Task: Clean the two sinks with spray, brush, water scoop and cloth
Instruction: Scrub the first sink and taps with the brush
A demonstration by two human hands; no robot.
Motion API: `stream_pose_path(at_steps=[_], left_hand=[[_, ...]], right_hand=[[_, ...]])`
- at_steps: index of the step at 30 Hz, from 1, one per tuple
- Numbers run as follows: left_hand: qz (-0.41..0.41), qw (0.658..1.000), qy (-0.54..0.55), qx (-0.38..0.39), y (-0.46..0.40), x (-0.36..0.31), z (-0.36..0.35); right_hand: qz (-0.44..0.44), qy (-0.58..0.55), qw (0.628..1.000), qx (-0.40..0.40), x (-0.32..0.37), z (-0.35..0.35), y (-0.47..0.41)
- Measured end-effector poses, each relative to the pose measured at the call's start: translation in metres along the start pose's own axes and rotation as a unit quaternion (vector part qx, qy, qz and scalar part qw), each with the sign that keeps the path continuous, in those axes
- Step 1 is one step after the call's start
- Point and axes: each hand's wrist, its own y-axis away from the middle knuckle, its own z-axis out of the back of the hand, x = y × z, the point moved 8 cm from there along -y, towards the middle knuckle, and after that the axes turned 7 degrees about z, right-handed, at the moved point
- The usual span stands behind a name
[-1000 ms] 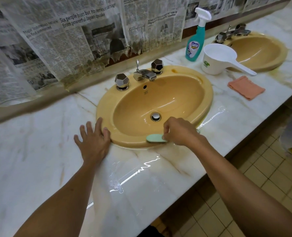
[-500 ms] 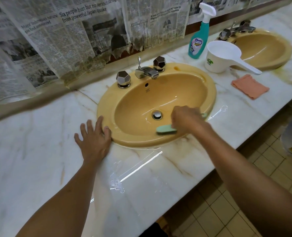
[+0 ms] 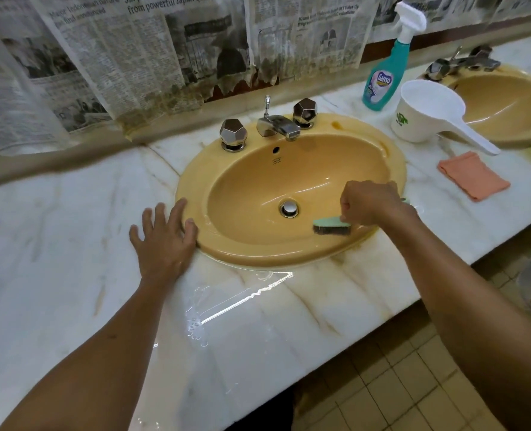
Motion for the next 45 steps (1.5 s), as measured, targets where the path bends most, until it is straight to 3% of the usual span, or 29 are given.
stream_pose_path(at_steps=[7,11,13,18,21,25,28,31,36,41,45], left_hand=[[0.014,1.0,-0.001,-0.004,0.001,0.002,0.002],[0.02,1.0,-0.002,-0.009,0.004,0.0,0.004],[0.027,1.0,-0.001,-0.013,0.004,-0.002,0.005],[0.033,0.999,0.007,-0.004,0.007,0.0,0.005],[0.038,0.999,0.03,-0.013,0.007,0.001,0.007],[0.119,0.981,0.148,-0.032,0.008,-0.004,0.011],[0.129,0.972,0.194,-0.035,0.015,-0.043,0.009],[0.138,0.964,0.226,-0.038,0.029,-0.074,0.002],[0.181,0.964,0.189,-0.054,0.054,-0.093,-0.018],[0.218,0.959,0.16,-0.087,0.058,-0.098,-0.018],[0.22,0.958,0.144,-0.116,0.061,-0.1,-0.014]], right_hand=[[0.226,-0.065,0.968,0.084,0.107,-0.021,-0.021],[0.19,0.007,0.969,0.155,0.045,-0.017,-0.051],[0.194,-0.017,0.965,0.177,0.027,-0.023,-0.064],[0.314,-0.139,0.921,0.185,0.096,-0.036,-0.05],[0.3,-0.109,0.925,0.207,0.072,-0.034,-0.062],[0.263,-0.037,0.938,0.224,0.038,-0.036,-0.072],[0.343,-0.11,0.907,0.217,0.093,-0.045,-0.06],[0.358,-0.172,0.893,0.212,0.104,-0.046,-0.058],[0.341,-0.093,0.907,0.23,0.044,-0.05,-0.079],[0.397,-0.155,0.879,0.216,0.091,-0.052,-0.065],[0.408,-0.103,0.876,0.237,0.052,-0.041,-0.078]])
